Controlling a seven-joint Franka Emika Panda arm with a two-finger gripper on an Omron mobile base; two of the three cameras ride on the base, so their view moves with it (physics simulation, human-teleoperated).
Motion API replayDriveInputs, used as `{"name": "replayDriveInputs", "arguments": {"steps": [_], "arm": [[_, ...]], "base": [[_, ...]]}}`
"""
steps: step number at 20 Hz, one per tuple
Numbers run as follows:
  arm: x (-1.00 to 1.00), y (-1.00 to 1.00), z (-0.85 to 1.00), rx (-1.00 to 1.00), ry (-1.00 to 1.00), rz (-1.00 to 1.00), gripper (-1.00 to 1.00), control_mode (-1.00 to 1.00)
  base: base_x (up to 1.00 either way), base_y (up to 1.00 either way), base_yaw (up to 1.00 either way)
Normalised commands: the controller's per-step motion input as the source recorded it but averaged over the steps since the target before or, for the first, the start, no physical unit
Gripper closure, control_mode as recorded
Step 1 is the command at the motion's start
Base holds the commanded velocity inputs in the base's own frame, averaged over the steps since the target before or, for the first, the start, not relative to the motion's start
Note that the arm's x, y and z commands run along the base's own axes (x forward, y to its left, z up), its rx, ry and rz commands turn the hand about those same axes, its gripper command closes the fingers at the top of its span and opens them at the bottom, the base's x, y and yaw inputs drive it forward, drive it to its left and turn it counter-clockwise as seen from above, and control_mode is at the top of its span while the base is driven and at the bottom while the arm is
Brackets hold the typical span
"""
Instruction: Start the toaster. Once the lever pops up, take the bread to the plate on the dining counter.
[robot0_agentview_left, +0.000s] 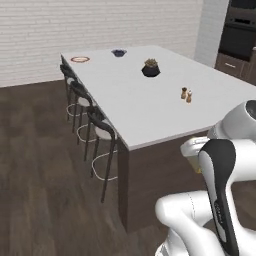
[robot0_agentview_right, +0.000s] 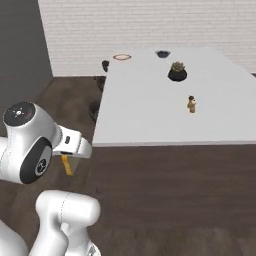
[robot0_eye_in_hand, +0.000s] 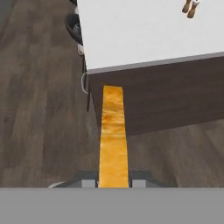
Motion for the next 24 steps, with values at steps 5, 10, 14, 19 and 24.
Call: {"name": "replayDriveInputs", "arguments": {"steps": [5, 10, 14, 19, 24], "arm": [[0.00, 0.00, 0.00, 0.00, 0.00, 0.00, 1.00, 1.00], [0.00, 0.00, 0.00, 0.00, 0.00, 0.00, 1.00, 1.00], [0.00, 0.00, 0.00, 0.00, 0.00, 0.00, 1.00, 1.00], [0.00, 0.00, 0.00, 0.00, 0.00, 0.00, 1.00, 1.00], [0.00, 0.00, 0.00, 0.00, 0.00, 0.00, 1.00, 1.00]], "base": [[0.60, 1.00, 0.01], [0.88, 1.00, 0.00], [0.94, 1.00, -0.02], [0.99, 0.91, -0.11], [1.00, 0.69, -0.21]]}}
